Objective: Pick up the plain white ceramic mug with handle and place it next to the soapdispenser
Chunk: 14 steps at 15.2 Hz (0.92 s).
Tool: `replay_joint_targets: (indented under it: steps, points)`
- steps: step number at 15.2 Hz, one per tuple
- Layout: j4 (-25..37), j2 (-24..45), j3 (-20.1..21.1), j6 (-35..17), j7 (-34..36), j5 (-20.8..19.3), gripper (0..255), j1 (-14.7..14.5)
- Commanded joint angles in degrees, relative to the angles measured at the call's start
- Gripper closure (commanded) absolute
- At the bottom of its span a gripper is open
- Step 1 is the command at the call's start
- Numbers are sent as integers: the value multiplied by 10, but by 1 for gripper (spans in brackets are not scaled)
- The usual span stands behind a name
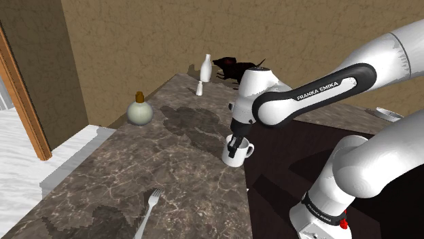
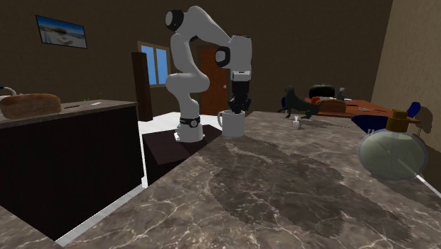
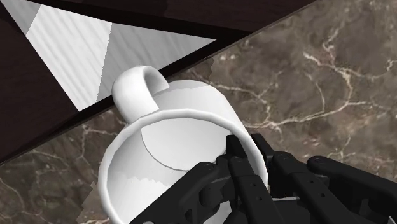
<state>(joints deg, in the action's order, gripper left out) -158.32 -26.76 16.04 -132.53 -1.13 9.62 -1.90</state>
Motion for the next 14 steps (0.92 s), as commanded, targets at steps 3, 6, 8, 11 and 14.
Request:
replay_joint_targets:
  steps: [3,6,8,11,14]
  points:
    - [0,0,0,0,0,0,255,0]
    - [8,-12,-3,20,-1,-1,255,0]
    - [16,-24,-5,40,-1,-1,255,-1]
    - [30,-39,-9,69,-2,-3,255,-1]
    - [45,-53,-13,97,-2,-4,255,-1]
